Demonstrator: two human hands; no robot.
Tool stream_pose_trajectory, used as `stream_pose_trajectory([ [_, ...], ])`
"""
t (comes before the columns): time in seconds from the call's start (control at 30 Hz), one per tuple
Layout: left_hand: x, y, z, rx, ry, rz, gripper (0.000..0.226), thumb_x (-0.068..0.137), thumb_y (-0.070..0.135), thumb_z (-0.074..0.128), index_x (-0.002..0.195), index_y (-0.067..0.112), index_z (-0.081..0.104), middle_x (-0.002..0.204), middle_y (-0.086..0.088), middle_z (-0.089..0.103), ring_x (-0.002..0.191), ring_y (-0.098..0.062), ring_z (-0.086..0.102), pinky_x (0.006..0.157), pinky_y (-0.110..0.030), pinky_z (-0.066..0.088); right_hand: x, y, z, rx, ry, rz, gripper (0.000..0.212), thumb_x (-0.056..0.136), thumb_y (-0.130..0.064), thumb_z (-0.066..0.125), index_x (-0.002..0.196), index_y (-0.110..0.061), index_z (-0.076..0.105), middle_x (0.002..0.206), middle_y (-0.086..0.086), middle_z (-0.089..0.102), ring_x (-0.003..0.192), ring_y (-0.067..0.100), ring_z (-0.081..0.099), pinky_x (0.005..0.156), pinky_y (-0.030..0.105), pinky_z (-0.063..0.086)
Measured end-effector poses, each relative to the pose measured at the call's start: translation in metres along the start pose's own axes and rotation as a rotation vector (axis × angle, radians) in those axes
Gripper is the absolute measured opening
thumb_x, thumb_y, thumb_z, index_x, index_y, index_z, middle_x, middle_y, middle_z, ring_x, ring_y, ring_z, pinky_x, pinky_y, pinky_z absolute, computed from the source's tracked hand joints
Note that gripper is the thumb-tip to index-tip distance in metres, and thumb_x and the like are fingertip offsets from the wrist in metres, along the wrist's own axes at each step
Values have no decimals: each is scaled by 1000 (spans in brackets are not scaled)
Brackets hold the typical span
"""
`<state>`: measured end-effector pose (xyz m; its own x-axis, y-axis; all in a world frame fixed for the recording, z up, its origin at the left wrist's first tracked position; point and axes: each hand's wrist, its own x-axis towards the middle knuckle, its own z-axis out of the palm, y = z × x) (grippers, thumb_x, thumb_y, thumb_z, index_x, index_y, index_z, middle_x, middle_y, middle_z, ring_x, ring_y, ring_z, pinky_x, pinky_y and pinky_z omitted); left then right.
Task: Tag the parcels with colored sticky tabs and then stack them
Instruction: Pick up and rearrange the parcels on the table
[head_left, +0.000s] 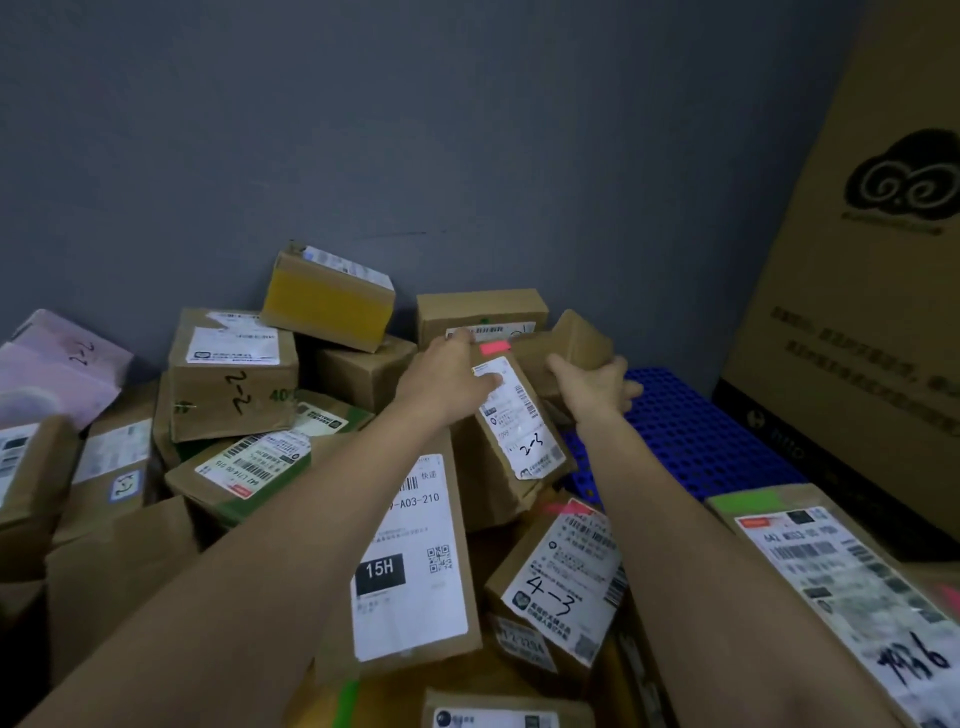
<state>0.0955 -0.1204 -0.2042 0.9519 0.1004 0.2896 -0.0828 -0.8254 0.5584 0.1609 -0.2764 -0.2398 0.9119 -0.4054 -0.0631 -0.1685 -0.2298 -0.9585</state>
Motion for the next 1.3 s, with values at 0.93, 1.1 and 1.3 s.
stream_pose_trajectory([
  [0.93,-191,-13,-160,-1348,-77,-262,30,94,39,42,111,23,61,102,-1,73,101,-21,64,75,-42,54,-255,-40,-84,254,-707,-389,92,70,-66,56,149,-37,18,147,-2,40,128,20,47,106,50,39],
  [1.1,-220,-33,-165,-1187,-114,-281,28,92,38,45,103,19,63,88,1,74,75,-11,69,60,-27,54,-271,-34,-85,347,-806,-264,58,85,-44,66,136,-37,39,118,0,66,102,18,67,81,41,56],
  [1.3,-249,-38,-161,-1148,-73,-249,77,65,79,57,126,31,57,124,2,64,122,-22,52,100,-53,42,-305,-12,-78,564,-697,-175,35,90,-24,63,120,-26,47,115,6,66,104,23,66,85,47,56],
])
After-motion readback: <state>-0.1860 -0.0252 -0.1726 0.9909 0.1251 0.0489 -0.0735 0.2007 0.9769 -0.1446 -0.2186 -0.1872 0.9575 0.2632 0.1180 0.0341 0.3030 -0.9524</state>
